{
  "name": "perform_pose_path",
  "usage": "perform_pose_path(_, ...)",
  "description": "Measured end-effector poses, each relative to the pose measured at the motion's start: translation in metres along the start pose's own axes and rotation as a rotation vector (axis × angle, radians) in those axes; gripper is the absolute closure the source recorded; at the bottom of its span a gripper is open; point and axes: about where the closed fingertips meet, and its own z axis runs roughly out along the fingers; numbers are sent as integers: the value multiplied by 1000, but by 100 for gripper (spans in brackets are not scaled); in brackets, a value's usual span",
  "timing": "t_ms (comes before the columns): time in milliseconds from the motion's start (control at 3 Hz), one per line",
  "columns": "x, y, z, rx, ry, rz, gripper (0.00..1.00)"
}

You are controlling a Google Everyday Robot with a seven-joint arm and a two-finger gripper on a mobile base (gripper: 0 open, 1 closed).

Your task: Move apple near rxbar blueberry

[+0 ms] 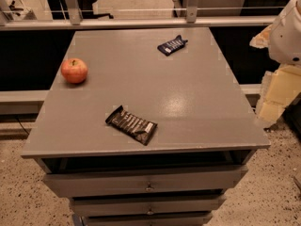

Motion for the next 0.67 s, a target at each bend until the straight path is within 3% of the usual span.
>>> perform_pose_path(333, -1, 0, 0, 3, -3, -1, 0)
perform_pose_path(667, -45, -7, 22, -17, -94, -17, 0)
